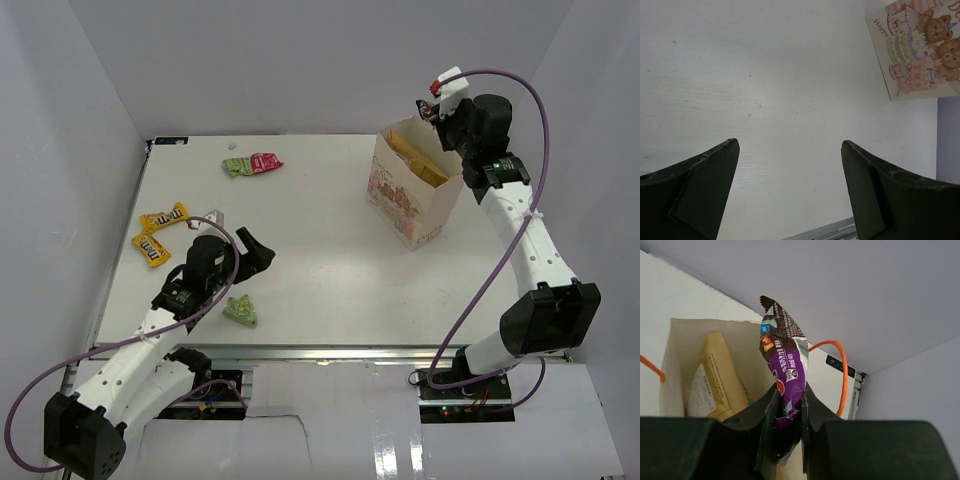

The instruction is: Place the snacks into the paper bag

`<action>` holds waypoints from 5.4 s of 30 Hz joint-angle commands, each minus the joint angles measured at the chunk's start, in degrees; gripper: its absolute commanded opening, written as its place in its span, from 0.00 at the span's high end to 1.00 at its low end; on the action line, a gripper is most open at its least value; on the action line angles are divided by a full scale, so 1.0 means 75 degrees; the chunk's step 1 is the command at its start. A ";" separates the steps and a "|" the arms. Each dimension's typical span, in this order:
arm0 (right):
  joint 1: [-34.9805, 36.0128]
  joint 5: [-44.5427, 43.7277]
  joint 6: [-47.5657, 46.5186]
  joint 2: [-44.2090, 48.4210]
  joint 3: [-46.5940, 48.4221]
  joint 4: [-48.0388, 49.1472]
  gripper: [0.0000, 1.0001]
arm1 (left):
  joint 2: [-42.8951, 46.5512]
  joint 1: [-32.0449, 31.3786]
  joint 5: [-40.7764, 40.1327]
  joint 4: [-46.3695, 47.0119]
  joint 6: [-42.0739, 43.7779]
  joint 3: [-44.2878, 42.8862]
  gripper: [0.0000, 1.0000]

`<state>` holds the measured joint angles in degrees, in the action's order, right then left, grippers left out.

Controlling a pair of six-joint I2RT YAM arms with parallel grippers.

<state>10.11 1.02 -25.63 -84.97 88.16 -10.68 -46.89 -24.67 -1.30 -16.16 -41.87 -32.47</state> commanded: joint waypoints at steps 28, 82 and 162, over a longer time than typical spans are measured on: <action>-0.0398 0.2864 -0.0989 0.1648 -0.0712 -0.1834 0.04 | -0.4174 -0.0004 -0.2335 -0.6329 -0.4847 -0.2561 0.08; 0.4780 -0.0483 0.4424 0.0631 -0.3318 -0.0170 0.02 | -0.6790 -0.0766 0.2810 0.0128 -0.4109 -0.4237 1.00; -0.0879 0.2338 -0.0099 -0.0811 0.0796 -0.1201 0.89 | -0.6227 0.2304 0.0644 0.0163 0.0043 -0.5737 0.02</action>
<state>3.53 19.62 -25.93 -92.90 93.12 -21.69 -93.43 -7.81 6.11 -12.56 -36.01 -73.25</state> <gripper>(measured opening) 0.103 0.978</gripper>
